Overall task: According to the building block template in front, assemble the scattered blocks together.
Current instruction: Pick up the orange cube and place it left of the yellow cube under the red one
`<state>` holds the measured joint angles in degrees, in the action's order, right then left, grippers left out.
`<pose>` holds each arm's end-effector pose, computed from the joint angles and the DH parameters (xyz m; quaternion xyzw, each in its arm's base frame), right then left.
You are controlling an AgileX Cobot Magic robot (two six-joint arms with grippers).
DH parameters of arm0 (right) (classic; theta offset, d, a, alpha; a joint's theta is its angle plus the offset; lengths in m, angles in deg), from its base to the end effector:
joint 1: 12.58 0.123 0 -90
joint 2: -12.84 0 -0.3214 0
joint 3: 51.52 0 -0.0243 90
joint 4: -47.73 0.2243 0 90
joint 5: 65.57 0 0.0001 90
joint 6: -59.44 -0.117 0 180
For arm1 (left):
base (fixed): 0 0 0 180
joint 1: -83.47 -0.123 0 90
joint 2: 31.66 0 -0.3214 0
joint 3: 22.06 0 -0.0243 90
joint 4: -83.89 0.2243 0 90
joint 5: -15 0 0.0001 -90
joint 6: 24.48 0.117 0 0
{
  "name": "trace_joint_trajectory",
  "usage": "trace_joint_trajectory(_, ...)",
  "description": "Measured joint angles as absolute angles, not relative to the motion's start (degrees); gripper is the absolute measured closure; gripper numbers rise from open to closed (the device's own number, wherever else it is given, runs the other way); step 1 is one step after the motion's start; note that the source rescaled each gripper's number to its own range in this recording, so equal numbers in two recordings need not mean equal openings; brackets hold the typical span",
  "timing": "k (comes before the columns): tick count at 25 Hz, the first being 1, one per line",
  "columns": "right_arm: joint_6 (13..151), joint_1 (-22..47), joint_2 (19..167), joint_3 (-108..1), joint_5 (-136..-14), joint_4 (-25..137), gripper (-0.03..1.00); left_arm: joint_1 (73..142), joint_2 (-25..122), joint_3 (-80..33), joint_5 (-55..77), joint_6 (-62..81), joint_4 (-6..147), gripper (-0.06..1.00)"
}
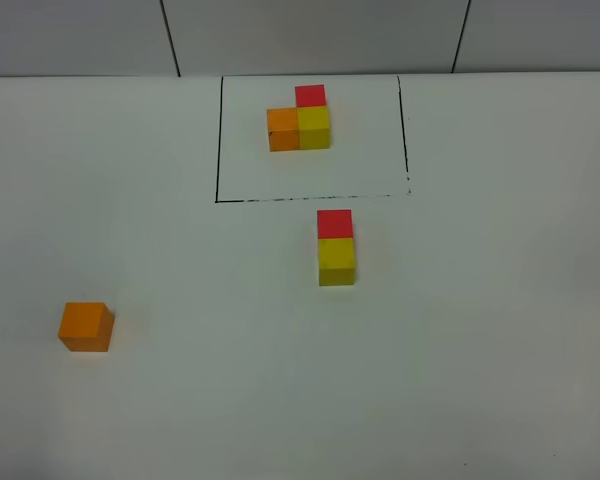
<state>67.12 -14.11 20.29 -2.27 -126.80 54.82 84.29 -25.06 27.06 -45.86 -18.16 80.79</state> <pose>-0.0413 0.0138 0.2539 -0.0483 0.8539 0.0203 0.5179 -0.0432 -0.0049 0.2540 0.0542 0.8487 -0.0018 0.5261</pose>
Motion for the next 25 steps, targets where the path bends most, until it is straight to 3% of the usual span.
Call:
trace_joint_trajectory(9, 66.9, -14.1, 20.3, -2.3, -126.8, 54.6, 0.19, 84.3, -25.1, 27.1, -45.9, -18.2, 80.8, -0.05)
trace_joint_trajectory(25, 66.6, -14.1, 20.3, -2.3, -126.7, 54.2, 0.23, 84.3, -25.1, 27.1, -45.9, -18.2, 80.8, -0.05)
